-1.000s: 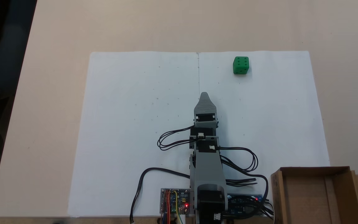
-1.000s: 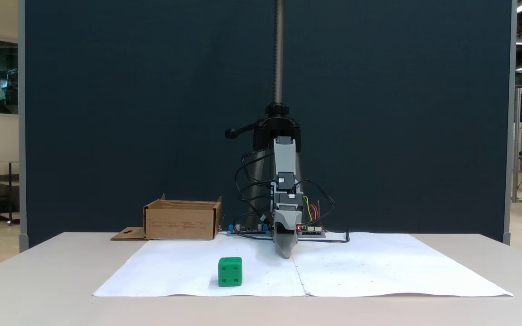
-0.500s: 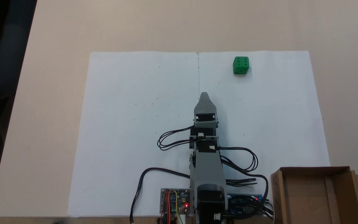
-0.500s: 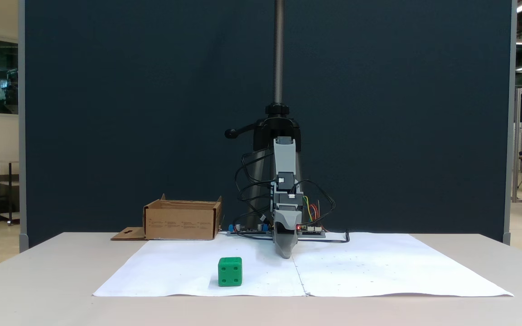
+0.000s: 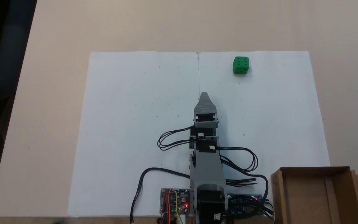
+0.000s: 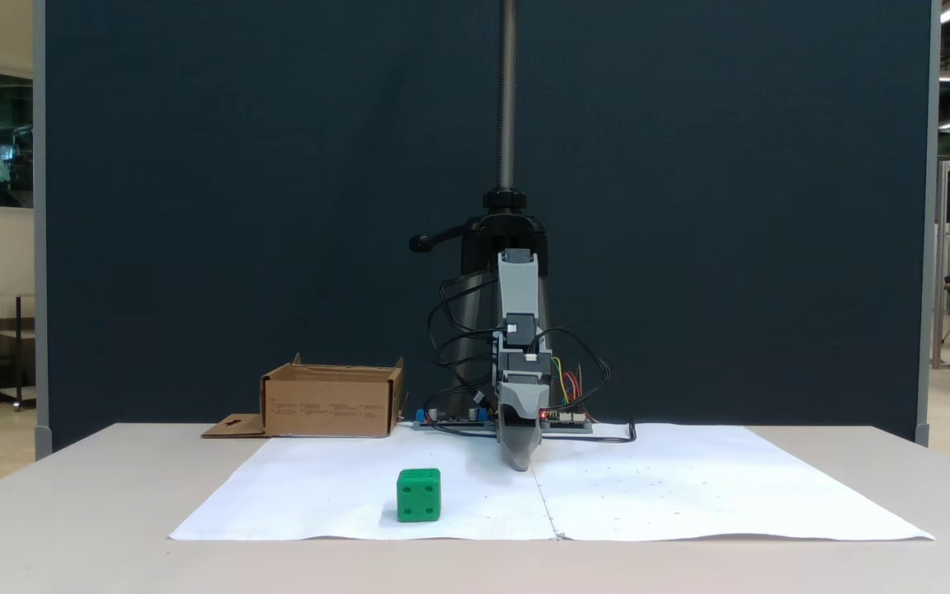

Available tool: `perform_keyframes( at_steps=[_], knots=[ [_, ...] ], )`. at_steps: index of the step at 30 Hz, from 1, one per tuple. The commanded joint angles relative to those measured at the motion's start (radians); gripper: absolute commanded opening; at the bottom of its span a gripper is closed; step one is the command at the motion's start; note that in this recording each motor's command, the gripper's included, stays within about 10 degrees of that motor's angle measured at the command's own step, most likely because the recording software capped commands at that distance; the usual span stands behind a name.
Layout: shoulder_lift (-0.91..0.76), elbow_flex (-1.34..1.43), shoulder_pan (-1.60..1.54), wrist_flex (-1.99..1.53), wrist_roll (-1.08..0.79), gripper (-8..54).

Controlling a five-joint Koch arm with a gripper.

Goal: Grasp a green dice and put it in the bin.

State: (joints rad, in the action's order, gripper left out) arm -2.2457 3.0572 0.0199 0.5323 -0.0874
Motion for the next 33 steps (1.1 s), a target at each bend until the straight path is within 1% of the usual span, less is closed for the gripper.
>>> perform_keyframes(
  at_steps=[1, 28, 31, 33],
  knots=[
    [-0.098, 0.072, 0.005, -0.175, 0.038, 44.8],
    [-0.101, 0.069, -0.023, -0.175, 0.04, 43.9],
    [-0.103, 0.054, 0.021, -0.175, 0.035, 43.9],
    [-0.103, 0.0, 0.114, -0.175, 0.031, 43.1]
  ],
)
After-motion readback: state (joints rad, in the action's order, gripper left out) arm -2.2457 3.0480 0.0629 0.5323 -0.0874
